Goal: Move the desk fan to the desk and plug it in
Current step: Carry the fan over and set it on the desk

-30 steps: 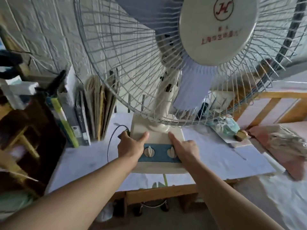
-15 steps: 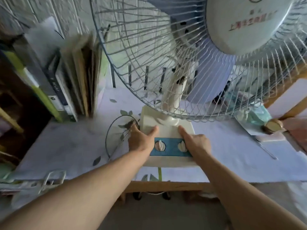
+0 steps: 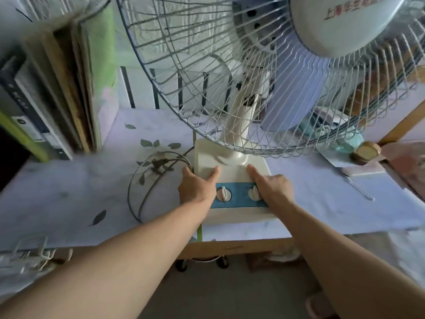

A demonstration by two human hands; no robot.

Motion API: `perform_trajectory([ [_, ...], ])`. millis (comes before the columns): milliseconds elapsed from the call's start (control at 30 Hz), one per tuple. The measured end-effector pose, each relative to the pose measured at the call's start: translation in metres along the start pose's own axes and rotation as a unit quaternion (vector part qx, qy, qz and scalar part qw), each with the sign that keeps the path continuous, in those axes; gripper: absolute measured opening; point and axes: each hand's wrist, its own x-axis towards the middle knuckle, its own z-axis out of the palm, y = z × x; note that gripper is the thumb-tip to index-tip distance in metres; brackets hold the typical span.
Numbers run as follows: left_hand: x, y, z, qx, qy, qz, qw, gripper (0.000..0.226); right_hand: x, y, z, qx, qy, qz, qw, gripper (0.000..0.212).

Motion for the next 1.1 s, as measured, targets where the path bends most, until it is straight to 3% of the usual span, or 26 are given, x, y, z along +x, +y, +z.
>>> perform_trajectory([
  [233, 0.001, -0.012, 0.009, 0.034, 0.004, -0.002, 0.999, 0.087, 0.002, 0.008, 0.005, 0.019, 0.011, 0.016, 1.000, 0.075],
  [567, 0.001, -0.013, 0.006, 0.117, -0.020, 0.019, 0.993, 0.078, -0.006, 0.007, -0.002, 0.018, 0.044, -0.008, 0.999, 0.068],
  [833, 0.006, -0.014, -0.002, 0.263, -0.019, 0.050, 0.963, 0.082, -0.011, 0.008, 0.001, -0.024, 0.081, 0.020, 0.996, 0.074],
  [1100, 0.006, -0.012, -0.001, 0.295, -0.012, 0.070, 0.953, 0.083, -0.002, 0.015, -0.004, -0.017, 0.080, 0.013, 0.997, 0.084],
])
